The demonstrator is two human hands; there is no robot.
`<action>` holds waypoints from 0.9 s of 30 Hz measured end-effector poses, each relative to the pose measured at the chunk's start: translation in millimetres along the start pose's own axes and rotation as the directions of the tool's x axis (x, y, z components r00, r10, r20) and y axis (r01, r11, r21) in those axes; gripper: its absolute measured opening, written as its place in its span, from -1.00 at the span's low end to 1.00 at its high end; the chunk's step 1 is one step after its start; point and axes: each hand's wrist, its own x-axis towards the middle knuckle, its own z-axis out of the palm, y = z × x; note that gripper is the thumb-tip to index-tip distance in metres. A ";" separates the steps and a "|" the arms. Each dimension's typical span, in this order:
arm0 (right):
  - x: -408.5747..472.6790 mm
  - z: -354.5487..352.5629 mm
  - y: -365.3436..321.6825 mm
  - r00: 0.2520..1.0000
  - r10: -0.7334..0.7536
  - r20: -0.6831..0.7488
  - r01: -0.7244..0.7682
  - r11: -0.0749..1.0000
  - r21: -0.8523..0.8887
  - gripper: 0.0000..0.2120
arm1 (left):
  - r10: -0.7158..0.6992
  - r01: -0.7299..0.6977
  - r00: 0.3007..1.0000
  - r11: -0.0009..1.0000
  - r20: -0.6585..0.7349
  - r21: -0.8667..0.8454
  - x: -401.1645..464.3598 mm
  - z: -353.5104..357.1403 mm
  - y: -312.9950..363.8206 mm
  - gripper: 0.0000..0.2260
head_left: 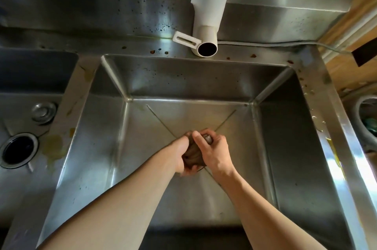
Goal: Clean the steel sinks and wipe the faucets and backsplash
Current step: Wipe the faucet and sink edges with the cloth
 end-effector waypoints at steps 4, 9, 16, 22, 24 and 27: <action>12.8 13.2 20.0 0.973 0.224 -0.056 -0.222 0.974 0.037 -0.71 | 0.202 -0.185 0.963 0.977 -0.176 0.108 33.6 9.6 -9.1 -0.79; 28.3 29.2 44.7 0.866 0.498 -0.049 -0.467 0.839 0.279 -0.72 | 0.359 -0.259 0.862 0.918 -0.358 0.299 69.5 10.5 -14.4 -0.67; 45.4 41.2 77.8 0.821 0.570 -0.031 -0.544 0.798 0.258 -0.70 | 0.441 -0.258 0.803 0.863 -0.400 0.435 105.7 5.1 -17.9 -0.70; 53.2 49.0 95.1 0.818 0.573 -0.046 -0.547 0.801 0.244 -0.65 | 0.430 -0.216 0.796 0.860 -0.426 0.463 118.3 5.0 -16.3 -0.68; 56.1 50.1 99.3 0.820 0.570 -0.041 -0.547 0.803 0.236 -0.62 | 0.425 -0.195 0.796 0.855 -0.432 0.481 120.1 5.0 -15.5 -0.67; 59.1 51.7 102.5 0.818 0.575 -0.037 -0.557 0.806 0.201 -0.61 | 0.419 -0.181 0.798 0.853 -0.433 0.490 122.7 5.7 -14.9 -0.67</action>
